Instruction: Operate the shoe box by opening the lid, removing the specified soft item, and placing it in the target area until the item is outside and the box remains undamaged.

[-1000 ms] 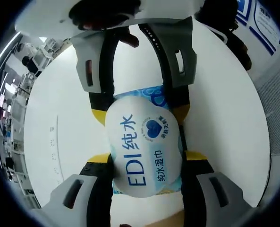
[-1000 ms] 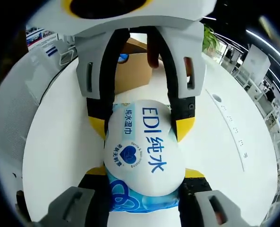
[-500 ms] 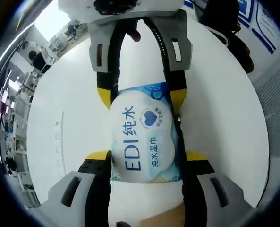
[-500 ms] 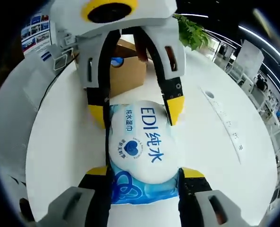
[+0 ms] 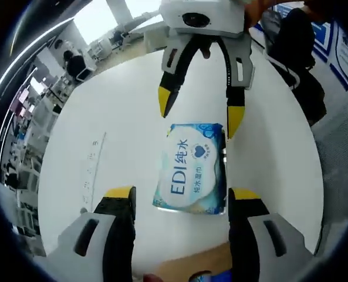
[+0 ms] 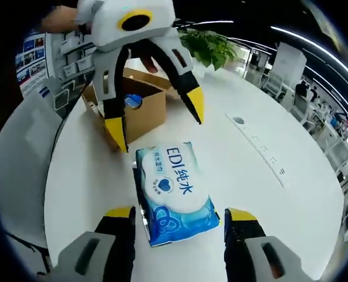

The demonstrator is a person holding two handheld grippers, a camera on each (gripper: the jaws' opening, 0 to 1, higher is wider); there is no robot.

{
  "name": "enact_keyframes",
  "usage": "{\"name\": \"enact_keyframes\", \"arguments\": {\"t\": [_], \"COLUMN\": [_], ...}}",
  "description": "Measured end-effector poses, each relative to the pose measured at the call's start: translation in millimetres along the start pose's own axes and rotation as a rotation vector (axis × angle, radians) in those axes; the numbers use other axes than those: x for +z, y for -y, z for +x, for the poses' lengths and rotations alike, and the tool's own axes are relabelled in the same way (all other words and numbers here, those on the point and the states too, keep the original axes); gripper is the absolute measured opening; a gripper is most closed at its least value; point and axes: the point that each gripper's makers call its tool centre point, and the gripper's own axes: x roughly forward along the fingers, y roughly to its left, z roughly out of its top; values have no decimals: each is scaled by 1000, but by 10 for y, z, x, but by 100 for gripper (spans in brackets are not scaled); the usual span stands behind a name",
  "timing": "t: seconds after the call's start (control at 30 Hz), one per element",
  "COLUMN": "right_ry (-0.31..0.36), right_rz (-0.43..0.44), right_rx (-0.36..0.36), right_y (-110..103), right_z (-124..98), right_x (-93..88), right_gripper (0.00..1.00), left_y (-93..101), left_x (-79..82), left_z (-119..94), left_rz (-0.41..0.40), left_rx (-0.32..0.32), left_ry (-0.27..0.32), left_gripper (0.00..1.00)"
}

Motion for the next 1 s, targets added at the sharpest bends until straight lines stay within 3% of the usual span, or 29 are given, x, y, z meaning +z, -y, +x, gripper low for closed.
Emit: {"name": "enact_keyframes", "arguments": {"t": [0.13,0.27,0.47,0.7,1.0], "right_ry": [83,126,229,321,343], "right_rz": [93,149,285,372,389], "right_rx": [-21,-42,-74,-94,-86], "right_y": [-5,-61,-166,-328,-570], "right_z": [-135,-246,-369,-422,-419], "right_x": [129,178,238,303,385], "right_gripper": [60,60,60,61,62], "left_y": [21,65,93,190,327], "left_x": [-1,-55,-56,-235,-546], "left_z": [-165,-311,-532,-772,-998], "left_rz": [-86,-161,-316,-339,-431], "left_rx": [17,34,71,122,149], "left_ry": [44,77,185,201,231], "left_gripper": [64,63,63,63,61]}}
